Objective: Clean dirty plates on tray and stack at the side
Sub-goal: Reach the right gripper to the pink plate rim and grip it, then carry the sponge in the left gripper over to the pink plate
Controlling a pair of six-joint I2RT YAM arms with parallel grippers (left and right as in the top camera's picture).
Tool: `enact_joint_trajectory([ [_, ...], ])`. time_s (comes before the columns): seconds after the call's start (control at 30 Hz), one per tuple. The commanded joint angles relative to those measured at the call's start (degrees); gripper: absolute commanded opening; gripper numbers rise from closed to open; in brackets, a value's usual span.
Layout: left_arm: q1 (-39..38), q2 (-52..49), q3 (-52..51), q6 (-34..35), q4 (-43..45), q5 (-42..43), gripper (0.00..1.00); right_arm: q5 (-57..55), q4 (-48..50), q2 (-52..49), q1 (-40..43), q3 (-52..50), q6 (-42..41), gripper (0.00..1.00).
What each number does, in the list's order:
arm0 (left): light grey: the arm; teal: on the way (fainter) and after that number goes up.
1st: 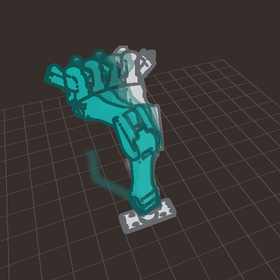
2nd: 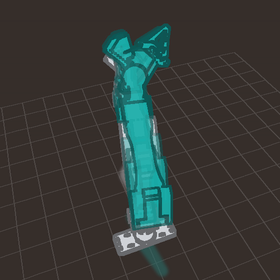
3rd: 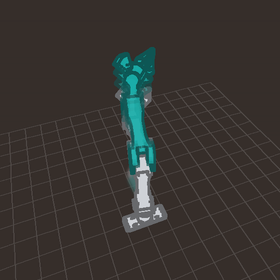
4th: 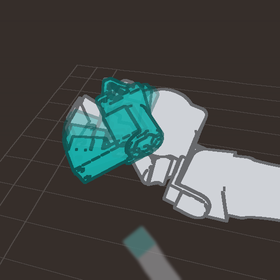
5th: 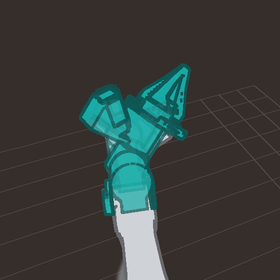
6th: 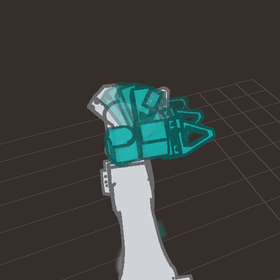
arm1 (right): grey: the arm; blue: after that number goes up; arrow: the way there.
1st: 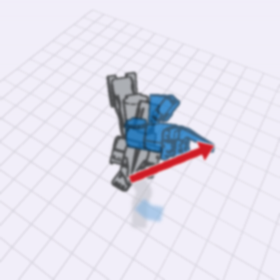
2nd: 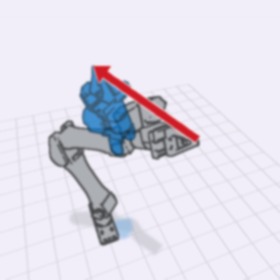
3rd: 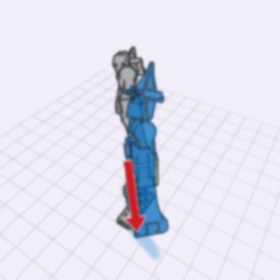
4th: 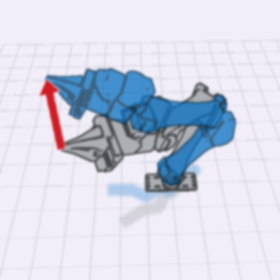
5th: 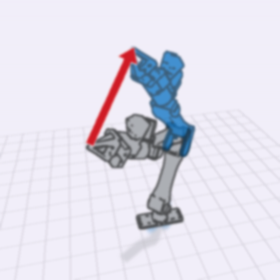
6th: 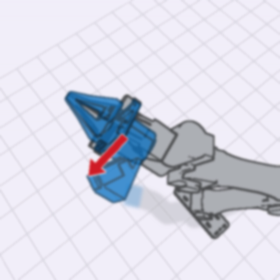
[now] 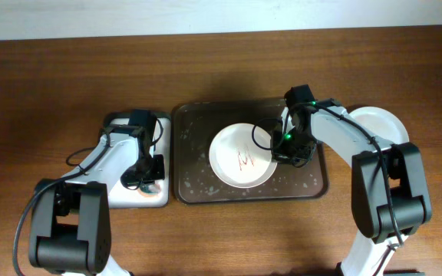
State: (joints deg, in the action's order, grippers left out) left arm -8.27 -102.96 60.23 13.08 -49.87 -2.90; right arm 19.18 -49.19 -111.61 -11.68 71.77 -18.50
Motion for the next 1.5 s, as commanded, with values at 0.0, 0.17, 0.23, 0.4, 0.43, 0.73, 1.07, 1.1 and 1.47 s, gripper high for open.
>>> enact_joint_trajectory([
  [0.0,0.2,0.8,0.6,0.1,-0.1,0.2,0.0,0.1,0.2,-0.4,-0.3,-0.6,-0.4,0.13],
  [0.17,0.2,0.8,5.7,0.1,0.1,-1.0,0.68,0.1,0.2,-0.4,-0.3,-0.6,-0.4,0.13],
  [0.23,0.2,0.8,9.0,0.1,0.6,-1.7,0.76,0.1,0.2,-0.4,-0.3,-0.6,-0.4,0.13],
  [0.4,0.2,-1.3,6.9,0.1,2.7,-2.9,0.79,0.1,0.2,-0.4,-0.3,-0.6,-0.4,0.13],
  [0.43,0.2,-1.9,6.3,0.1,3.1,-2.9,0.79,0.1,0.2,-0.4,-0.3,-0.6,-0.4,0.13],
  [0.73,0.2,-4.9,5.9,0.1,4.4,-2.4,0.0,0.1,0.2,-0.4,-0.3,-0.6,-0.4,0.13],
  [1.07,0.2,-3.1,11.0,0.1,-2.7,-1.3,0.47,0.1,0.2,-0.4,-0.3,-0.6,-0.4,0.13],
  [1.1,0.2,-3.1,11.0,0.1,-3.3,-0.1,0.45,0.1,0.2,-0.4,-0.3,-0.6,-0.4,0.13],
  [1.47,0.2,-3.1,4.5,0.1,-0.5,0.8,0.19,0.1,-0.1,-0.4,-0.3,-0.6,-0.4,0.12],
])
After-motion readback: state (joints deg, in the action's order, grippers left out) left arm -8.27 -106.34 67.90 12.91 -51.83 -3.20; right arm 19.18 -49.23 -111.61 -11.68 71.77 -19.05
